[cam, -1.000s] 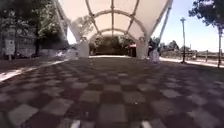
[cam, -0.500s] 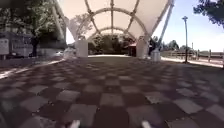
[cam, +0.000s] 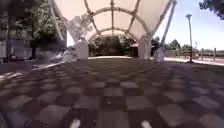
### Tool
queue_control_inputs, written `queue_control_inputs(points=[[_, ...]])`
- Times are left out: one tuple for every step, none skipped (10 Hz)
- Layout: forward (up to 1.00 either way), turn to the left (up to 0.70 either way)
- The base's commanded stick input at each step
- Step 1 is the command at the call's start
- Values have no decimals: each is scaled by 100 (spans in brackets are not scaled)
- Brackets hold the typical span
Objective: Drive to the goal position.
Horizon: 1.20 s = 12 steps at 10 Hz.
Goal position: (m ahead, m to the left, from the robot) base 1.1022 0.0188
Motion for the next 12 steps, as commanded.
queue_control_inputs(points=[[100, 27], [100, 27], [100, 4], [100, 0], [100, 0], [100, 0], [91, 0], [85, 0], [85, 0], [85, 0], [85, 0], [85, 0]])
